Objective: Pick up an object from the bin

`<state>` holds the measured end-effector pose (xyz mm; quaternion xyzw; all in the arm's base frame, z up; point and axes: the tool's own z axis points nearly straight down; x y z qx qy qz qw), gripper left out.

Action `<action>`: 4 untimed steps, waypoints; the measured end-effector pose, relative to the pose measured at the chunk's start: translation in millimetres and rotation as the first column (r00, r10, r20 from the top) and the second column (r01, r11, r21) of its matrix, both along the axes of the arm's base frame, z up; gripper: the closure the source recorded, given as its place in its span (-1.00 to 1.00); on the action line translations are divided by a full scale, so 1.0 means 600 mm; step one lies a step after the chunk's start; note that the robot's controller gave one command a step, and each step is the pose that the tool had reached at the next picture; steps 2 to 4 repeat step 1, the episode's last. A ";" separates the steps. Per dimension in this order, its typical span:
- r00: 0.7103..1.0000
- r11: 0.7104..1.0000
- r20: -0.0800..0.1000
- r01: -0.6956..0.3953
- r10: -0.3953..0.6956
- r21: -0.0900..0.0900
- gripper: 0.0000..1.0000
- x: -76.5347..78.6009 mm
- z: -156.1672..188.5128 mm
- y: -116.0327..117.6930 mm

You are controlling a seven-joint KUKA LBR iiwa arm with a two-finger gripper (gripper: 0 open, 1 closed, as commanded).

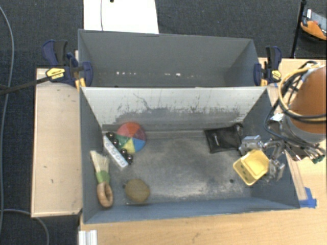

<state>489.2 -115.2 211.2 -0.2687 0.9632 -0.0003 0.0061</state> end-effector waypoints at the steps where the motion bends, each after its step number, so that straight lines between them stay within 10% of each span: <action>1: 1.000 1.000 -0.006 0.009 -0.008 0.002 1.00 0.000 0.113 0.003; 4: 1.000 1.000 -0.006 0.009 -0.008 0.002 1.00 0.000 0.113 0.003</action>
Offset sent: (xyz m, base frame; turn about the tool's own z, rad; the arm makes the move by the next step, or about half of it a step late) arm -0.0073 -0.0043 -0.0913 0.0902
